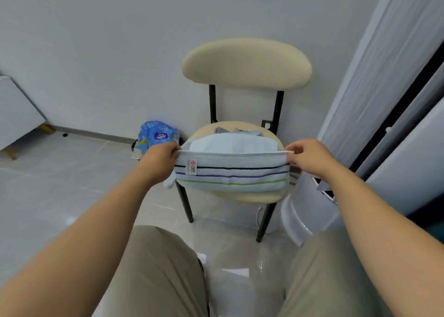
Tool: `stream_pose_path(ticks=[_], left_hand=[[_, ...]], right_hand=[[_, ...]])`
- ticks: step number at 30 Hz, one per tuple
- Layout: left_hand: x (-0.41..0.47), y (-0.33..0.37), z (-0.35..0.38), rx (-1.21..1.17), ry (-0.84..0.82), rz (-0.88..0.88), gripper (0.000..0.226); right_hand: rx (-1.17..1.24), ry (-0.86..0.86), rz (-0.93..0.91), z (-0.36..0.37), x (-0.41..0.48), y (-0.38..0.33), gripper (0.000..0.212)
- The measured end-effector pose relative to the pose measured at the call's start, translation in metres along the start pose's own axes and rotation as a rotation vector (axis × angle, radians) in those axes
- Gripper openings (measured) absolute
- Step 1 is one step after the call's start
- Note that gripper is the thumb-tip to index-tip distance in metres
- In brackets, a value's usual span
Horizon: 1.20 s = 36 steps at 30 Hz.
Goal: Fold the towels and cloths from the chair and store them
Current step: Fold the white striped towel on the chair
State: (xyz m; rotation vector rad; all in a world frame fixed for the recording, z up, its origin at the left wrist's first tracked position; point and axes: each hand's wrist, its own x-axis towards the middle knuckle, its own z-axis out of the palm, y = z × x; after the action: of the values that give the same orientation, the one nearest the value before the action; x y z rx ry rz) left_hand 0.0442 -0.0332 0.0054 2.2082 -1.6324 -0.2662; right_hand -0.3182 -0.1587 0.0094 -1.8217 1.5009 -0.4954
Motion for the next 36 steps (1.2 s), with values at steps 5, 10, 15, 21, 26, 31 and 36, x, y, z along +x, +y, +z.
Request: stream_pose_path(ticks=[5, 10, 15, 21, 26, 31, 36], left_hand=[[0.061, 0.004, 0.034, 0.02, 0.199, -0.039, 0.026], [0.111, -0.008, 0.085, -0.11, 0.207, -0.106, 0.024], [0.143, -0.025, 0.107, -0.142, -0.036, -0.22, 0.016], [0.154, -0.034, 0.106, -0.404, -0.071, -0.288, 0.016], [0.154, -0.031, 0.104, -0.518, -0.046, -0.294, 0.012], [0.151, -0.029, 0.102, -0.592, -0.015, -0.318, 0.006], [0.149, -0.019, 0.094, -0.563, 0.102, -0.313, 0.012]], right_hand=[[0.078, 0.228, -0.012, 0.021, 0.059, 0.003, 0.021], [0.166, 0.31, 0.041, 0.052, 0.113, 0.034, 0.02], [0.181, 0.185, 0.134, 0.071, 0.144, 0.055, 0.017], [0.336, 0.113, 0.192, 0.074, 0.16, 0.054, 0.02], [0.503, 0.111, 0.262, 0.077, 0.159, 0.052, 0.017], [0.587, 0.15, 0.257, 0.072, 0.155, 0.049, 0.013], [0.494, 0.16, 0.233, 0.067, 0.157, 0.051, 0.013]])
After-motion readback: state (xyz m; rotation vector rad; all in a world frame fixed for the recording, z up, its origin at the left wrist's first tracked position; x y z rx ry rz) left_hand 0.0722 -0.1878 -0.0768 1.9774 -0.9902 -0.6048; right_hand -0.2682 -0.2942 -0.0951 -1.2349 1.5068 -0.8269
